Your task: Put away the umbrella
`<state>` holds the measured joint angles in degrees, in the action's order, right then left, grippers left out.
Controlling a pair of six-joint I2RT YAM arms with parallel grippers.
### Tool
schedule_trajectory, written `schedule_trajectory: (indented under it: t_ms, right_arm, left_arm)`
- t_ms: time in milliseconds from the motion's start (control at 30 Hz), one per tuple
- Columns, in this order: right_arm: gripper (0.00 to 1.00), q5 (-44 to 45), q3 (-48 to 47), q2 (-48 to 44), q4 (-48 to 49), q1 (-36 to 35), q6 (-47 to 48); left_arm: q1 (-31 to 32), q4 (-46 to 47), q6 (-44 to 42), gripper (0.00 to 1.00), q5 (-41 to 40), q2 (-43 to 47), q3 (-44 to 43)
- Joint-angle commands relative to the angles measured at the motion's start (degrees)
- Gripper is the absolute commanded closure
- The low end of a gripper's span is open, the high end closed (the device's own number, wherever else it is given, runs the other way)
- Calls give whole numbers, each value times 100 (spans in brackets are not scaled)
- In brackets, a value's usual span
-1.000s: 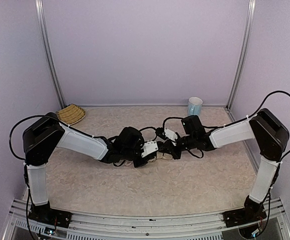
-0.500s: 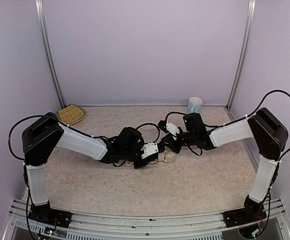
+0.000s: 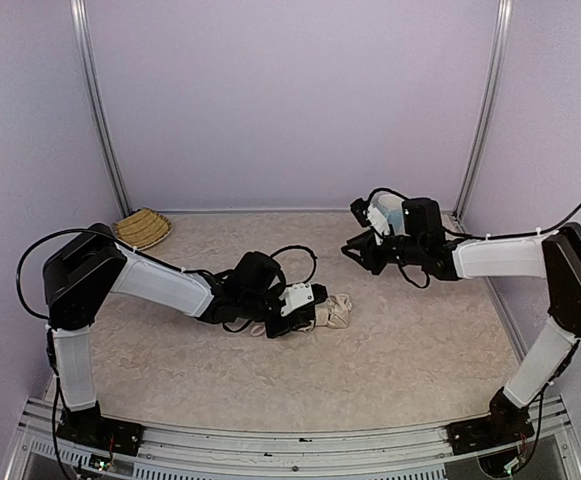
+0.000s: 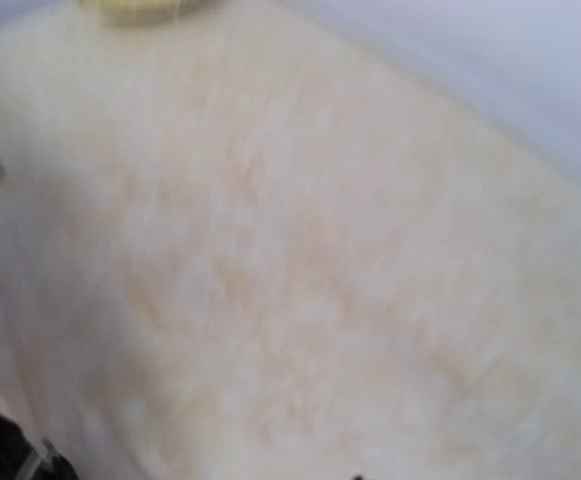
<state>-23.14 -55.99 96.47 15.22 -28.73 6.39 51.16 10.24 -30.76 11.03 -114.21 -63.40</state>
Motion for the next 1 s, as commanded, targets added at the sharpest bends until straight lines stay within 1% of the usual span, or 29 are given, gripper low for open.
schedule_trajectory:
  t_ms: [0,67,100,233,267,300,333,400,467,567,633,700,733,767,800,867,900,967]
  right_arm:
    - [73,93,295,-838,-150,126,-301]
    - [70,201,555,-1123,-122,228,-362]
    - [69,236,670,-1264,-112,274,-393]
    - [67,348,1095,-1789,-125,456,-503]
    - [66,364,1201,-1951,-106,528,-552]
    - [65,389,1317,-2107,-73,618,-601]
    - [63,426,1428,-2267,-41,718,-650]
    - [60,464,1696,-2659,44,997,-770]
    - [57,510,1972,-2972,82,1298,-890]
    - [48,640,2302,-3369,95,1787,-1064]
    - [43,732,2503,-3589,101,2068,-1195]
    - [36,888,2718,-3787,152,2342,-1347]
    - [33,1002,2841,-3885,193,2468,-1421]
    - [30,1118,2951,-3971,237,2580,-1505]
    - [27,1232,3119,-4071,314,2697,-1606]
    - [24,1674,3378,-4261,457,2823,-1745]
    - [20,1992,3515,-4326,561,2828,-1748]
    - [17,2591,3806,-4414,845,2829,-1759]
  left_arm:
    - [21,-1055,170,53,185,-42,349]
    - [18,-900,119,40,69,117,393]
    - [18,-833,81,35,30,183,405]
    - [8,-704,-14,27,-107,478,377]
    - [8,-664,6,17,-153,579,377]
    - [8,-619,28,3,-228,694,389]
    - [8,-547,51,1,-280,829,415]
    - [-11,-361,125,1,-366,1130,516]
    - [-89,-186,232,1,-260,1498,642]
    - [-335,189,537,1,285,2129,955]
    - [-667,825,1162,1,572,2617,1337]
    - [-1185,1625,1933,1,441,3072,1827]
    - [-1425,1837,2271,1,176,3250,1996]
    - [-1633,1872,2520,1,-347,3420,2098]
    - [-1806,1799,2740,1,-793,3503,2147]
    - [-2122,1537,3153,1,-1775,3630,2234]
    - [-2307,1444,3379,1,-2144,3705,2317]
    - [-2637,1426,3769,1,-2631,3923,2679]
